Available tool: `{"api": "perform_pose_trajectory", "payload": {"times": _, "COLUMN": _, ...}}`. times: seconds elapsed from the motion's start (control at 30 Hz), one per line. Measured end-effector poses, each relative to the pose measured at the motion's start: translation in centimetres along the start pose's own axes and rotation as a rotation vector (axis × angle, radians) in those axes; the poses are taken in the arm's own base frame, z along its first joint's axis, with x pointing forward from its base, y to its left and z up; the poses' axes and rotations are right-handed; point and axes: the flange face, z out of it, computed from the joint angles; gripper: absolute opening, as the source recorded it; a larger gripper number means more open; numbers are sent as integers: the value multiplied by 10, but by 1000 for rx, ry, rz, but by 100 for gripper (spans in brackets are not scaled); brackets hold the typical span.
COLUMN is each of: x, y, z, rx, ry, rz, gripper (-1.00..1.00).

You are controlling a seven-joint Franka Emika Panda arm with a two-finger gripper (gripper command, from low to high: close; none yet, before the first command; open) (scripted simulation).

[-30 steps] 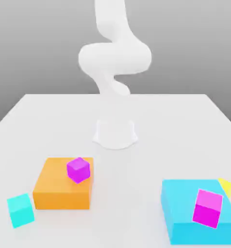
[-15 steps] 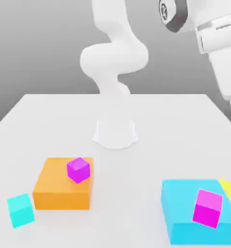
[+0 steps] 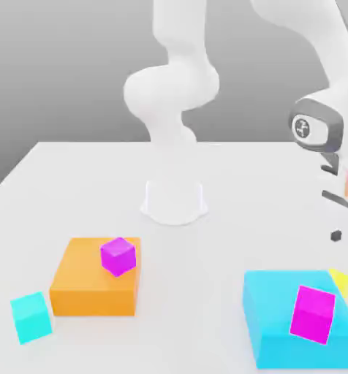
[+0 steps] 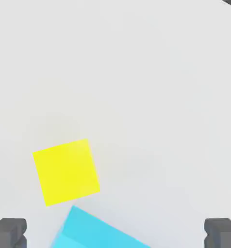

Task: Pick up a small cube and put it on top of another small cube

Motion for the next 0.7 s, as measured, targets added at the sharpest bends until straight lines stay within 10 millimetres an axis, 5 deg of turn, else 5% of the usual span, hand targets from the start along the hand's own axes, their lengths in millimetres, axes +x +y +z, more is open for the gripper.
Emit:
{"api": "perform_pose_trajectory", "payload": {"times": 0.2, "x": 0, "y": -12, "z": 70, "rx": 1, "ry": -34, "rz": -95, "gripper": 0}}
{"api": "perform_pose_trajectory", "payload": {"times": 0.23, "x": -1, "y": -13, "z": 79, "rx": 3, "ry": -34, "rz": -95, "gripper": -100}}
{"api": "perform_pose_trajectory", "payload": {"times": 0.43, "x": -1, "y": -13, "z": 84, "rx": 5, "ry": -36, "rz": -95, "gripper": -100}}
{"api": "perform_pose_trajectory", "payload": {"times": 0.7, "x": 11, "y": -12, "z": 14, "rx": 7, "ry": -52, "rz": -83, "gripper": -100}}
